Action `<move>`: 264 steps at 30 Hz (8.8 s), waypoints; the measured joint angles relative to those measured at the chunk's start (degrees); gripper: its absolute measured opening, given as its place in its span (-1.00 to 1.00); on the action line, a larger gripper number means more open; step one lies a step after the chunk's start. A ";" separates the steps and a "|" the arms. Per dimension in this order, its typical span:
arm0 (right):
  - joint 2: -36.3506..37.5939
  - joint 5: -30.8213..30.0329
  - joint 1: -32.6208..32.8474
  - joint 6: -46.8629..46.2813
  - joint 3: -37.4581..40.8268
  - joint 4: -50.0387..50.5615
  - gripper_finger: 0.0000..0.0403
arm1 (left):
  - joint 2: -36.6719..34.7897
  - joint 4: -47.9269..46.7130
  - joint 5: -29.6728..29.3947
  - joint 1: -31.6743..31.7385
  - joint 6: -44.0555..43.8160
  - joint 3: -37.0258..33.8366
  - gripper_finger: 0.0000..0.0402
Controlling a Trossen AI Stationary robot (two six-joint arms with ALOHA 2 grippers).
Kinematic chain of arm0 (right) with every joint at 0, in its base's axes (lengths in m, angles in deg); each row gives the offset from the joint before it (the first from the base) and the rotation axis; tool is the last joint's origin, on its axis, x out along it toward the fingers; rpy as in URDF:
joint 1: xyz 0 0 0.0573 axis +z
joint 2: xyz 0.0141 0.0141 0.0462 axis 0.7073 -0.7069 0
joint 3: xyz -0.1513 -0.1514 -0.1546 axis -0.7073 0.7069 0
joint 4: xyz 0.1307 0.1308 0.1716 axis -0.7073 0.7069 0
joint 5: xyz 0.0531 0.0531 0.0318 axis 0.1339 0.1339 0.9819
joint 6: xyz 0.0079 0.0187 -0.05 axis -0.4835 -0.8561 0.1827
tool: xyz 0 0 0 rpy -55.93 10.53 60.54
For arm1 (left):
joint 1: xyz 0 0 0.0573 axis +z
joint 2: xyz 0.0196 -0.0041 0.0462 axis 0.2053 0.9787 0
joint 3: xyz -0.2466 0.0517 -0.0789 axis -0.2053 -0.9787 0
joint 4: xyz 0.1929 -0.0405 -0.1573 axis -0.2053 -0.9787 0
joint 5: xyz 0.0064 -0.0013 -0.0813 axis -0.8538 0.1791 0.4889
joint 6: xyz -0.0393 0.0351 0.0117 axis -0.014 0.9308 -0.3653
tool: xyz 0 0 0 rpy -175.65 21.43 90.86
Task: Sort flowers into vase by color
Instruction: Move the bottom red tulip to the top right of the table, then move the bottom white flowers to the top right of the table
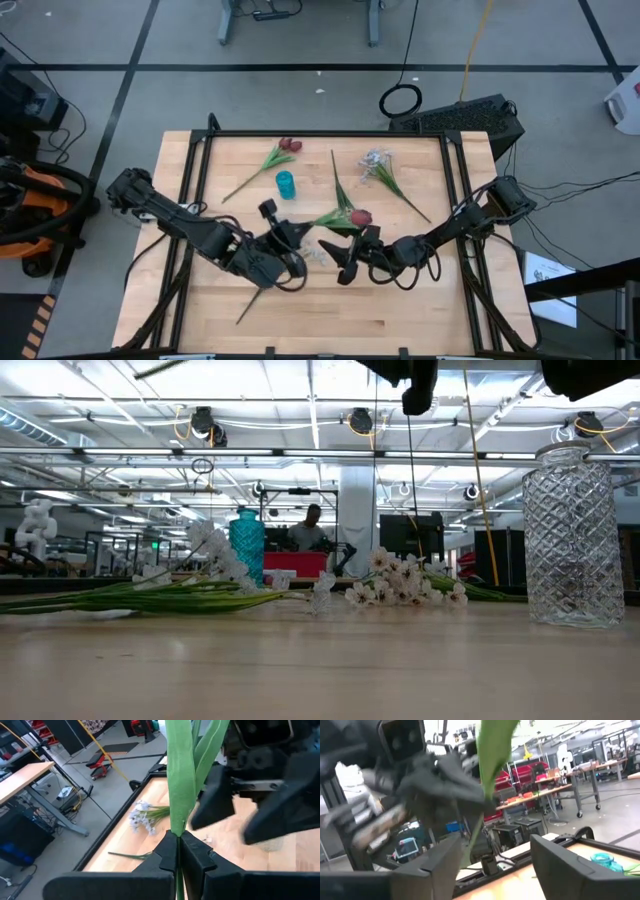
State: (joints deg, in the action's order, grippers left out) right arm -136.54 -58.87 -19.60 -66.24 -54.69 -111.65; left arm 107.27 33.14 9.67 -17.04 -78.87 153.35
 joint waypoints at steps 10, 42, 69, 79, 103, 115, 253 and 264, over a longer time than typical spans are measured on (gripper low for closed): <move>3.19 0.45 2.01 -2.81 0.00 10.65 0.25 | -9.58 -10.65 1.68 5.20 0.03 0.00 -0.93; 36.30 0.07 -4.02 -6.37 0.02 86.99 0.25 | -12.99 -15.55 26.18 47.53 12.15 -11.01 -0.93; 36.30 0.17 -8.64 -6.92 0.02 86.79 0.25 | -12.96 12.55 38.98 62.68 10.51 -40.95 -0.93; 36.30 0.19 -8.58 -10.55 0.02 86.75 0.25 | -12.96 17.70 40.11 62.69 9.05 -46.54 -0.93; 36.30 0.43 -8.49 -11.94 0.04 86.62 0.25 | -12.59 25.83 38.82 62.69 8.02 -51.28 -0.92; 36.30 0.43 -8.47 -11.65 0.04 86.80 0.25 | -7.31 26.96 38.82 62.67 7.98 -51.28 -0.92; 24.73 7.64 1.95 -21.72 0.03 74.84 0.25 | -8.40 15.31 2.37 -10.80 -33.05 -32.15 -0.92; 11.99 7.93 3.38 -11.44 0.02 47.05 0.25 | -8.06 56.37 14.66 -0.56 5.12 -32.06 -0.92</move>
State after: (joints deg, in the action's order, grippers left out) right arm -124.55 -50.94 -16.22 -77.68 -54.67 -64.59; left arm 99.21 89.52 24.33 -17.59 -73.75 121.28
